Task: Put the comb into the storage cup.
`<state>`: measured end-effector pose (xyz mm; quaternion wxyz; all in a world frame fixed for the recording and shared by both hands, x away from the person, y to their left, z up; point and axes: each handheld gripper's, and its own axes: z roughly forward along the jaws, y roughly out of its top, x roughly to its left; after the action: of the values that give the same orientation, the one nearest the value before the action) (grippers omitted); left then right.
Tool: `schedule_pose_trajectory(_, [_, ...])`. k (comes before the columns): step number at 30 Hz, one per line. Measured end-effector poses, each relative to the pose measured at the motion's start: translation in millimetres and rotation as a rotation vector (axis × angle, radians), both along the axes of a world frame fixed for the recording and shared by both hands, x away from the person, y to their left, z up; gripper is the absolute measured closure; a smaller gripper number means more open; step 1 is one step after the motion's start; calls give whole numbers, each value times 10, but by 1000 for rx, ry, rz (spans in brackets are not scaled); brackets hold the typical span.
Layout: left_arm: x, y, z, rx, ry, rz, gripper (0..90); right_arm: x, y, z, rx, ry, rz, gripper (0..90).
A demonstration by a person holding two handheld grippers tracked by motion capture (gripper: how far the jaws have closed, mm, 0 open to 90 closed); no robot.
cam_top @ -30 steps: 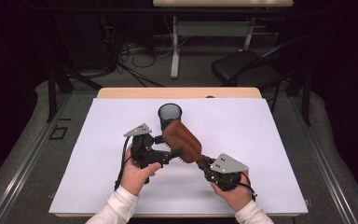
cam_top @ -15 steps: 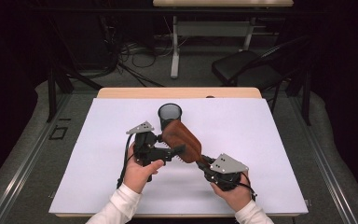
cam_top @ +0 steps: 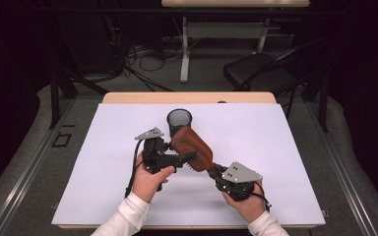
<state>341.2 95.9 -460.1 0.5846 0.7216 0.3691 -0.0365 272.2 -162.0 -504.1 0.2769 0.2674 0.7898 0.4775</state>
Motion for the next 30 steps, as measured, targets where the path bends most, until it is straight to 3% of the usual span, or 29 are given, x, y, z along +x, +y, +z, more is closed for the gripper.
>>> schedule_pose_trajectory(30, [42, 20, -34, -17, 42, 11, 228, -14, 23, -5, -2, -6, 6, 726])
